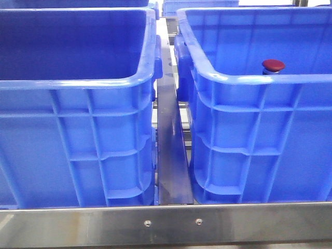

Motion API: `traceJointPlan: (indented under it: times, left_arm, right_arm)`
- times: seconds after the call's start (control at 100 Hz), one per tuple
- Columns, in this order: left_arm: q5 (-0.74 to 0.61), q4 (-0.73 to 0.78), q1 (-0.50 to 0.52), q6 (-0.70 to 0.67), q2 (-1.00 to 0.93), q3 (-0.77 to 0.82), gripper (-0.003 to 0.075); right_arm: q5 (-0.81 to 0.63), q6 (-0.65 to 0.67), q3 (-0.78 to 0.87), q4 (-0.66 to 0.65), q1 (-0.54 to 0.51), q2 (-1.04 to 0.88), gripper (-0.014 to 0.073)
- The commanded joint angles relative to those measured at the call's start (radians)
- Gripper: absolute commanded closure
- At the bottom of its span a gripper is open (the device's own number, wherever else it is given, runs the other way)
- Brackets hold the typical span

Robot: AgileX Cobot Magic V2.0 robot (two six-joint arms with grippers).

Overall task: Pick red and yellow buttons and place in box
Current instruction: 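Carry the yellow button with the right gripper over the bin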

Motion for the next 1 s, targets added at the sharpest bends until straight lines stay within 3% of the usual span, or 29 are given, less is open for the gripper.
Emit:
traceJointPlan:
  times: [0.0,0.16,0.47,0.63,0.78,0.9,0.99]
  left_arm:
    - [-0.052,0.02,0.056,-0.016,-0.059,-0.007,0.0152]
    - [-0.05,0.02,0.195,-0.037,-0.162,0.068,0.0152]
    - [-0.024,0.02,0.591,-0.086,-0.387,0.219,0.0152]
    - [0.012,0.018,0.763,-0.086,-0.464,0.268,0.0152]
    - [0.02,0.01,0.817,-0.086,-0.508,0.294,0.0159]
    - [0.015,0.012,0.817,-0.084,-0.515,0.296,0.0248]
    - [0.008,0.014,0.817,-0.084,-0.515,0.296,0.0377]
  right_arm:
    - [0.028,-0.027,-0.036,0.122,-0.057,-0.06,0.0387]
    - [0.027,-0.027,-0.036,0.074,-0.163,-0.115,0.0387]
    - [-0.008,-0.027,-0.036,-0.098,-0.305,-0.201,0.0387]
    - [-0.117,-0.027,-0.032,-0.172,-0.337,-0.232,0.0387]
    - [-0.304,-0.028,-0.017,-0.27,-0.339,-0.247,0.0387]
    - [-0.482,-0.059,0.025,-0.297,-0.339,-0.248,0.0387]
    - [-0.625,-0.073,0.063,-0.295,-0.339,-0.248,0.0387]
